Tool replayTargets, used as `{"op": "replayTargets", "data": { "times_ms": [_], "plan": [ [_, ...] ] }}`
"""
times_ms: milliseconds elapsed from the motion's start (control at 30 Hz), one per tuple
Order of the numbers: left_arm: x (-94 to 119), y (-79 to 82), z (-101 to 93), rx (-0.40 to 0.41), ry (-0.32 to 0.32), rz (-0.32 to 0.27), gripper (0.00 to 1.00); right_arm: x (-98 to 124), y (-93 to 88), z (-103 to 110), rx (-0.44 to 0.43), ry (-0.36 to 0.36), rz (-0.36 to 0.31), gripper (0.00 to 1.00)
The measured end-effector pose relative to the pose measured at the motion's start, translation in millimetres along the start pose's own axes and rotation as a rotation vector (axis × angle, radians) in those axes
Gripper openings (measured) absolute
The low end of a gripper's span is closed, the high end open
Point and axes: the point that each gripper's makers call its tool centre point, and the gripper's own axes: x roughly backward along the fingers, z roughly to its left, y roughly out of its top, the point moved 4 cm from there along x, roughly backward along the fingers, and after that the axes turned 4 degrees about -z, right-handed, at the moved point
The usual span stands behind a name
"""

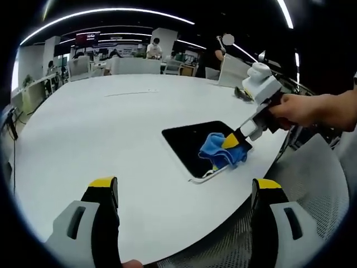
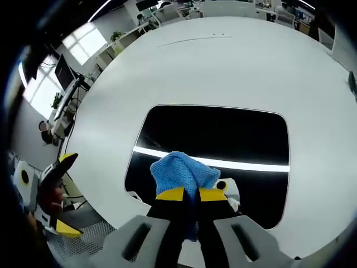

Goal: Wipe the mirror surface with the cleaning cloth until all visible marks leave the cleaned area.

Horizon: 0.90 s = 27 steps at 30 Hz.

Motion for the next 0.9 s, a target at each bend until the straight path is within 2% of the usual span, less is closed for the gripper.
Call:
{"op": "replayTargets", "data": {
  "times_ms": [100, 300, 900],
  "plan": [
    [0.4, 1.4, -0.9, -0.009, -0.007, -0.01, 0.99, -2.1, 3.9, -1.4, 0.006, -0.002, -0.006, 0.02],
    [-0.6, -2.8, 1.4, 0.0, 0.007, 0.019, 0.99, -6.7, 12.3, -4.4, 0.003, -0.006, -0.003, 0.02],
    [-0.6, -4.7, 3.7, 0.021, 0.018, 0.027, 0.99, -21.3, 39.9, -12.9, 0.037, -0.029, -0.02, 0.02]
  ]
}}
